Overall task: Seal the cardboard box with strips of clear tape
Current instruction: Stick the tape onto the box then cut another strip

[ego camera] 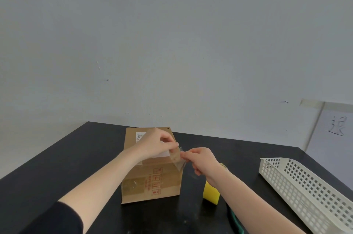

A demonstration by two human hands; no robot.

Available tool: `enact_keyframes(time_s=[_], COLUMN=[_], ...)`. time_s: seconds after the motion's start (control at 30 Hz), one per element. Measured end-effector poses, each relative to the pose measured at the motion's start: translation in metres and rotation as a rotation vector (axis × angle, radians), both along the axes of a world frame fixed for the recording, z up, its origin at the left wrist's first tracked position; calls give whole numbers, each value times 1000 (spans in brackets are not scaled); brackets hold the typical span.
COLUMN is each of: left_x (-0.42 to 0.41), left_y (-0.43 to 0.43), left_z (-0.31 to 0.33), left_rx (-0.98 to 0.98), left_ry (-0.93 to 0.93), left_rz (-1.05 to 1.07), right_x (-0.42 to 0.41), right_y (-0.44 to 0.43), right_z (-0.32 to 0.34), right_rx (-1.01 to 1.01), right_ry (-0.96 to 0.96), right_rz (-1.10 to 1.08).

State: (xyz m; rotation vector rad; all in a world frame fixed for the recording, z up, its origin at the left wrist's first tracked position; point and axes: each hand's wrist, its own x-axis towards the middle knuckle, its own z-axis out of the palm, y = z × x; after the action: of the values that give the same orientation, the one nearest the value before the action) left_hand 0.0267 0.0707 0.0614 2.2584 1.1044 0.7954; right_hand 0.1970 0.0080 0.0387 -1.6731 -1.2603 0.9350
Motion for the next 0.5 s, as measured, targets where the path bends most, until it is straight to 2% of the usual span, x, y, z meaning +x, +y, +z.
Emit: enact_keyframes(time_s=[0.33, 0.5], left_x=[2, 5], left_y=[1, 3], left_z=[-4, -4], left_rx=[57, 43], left_ry=[87, 87], left_rz=[-3, -6], right_x=[-7, -8], right_y=[-3, -10], right_z=[-2, -4], right_rx=[-22, 9], right_ry=[30, -52], right_rz=[-42, -6])
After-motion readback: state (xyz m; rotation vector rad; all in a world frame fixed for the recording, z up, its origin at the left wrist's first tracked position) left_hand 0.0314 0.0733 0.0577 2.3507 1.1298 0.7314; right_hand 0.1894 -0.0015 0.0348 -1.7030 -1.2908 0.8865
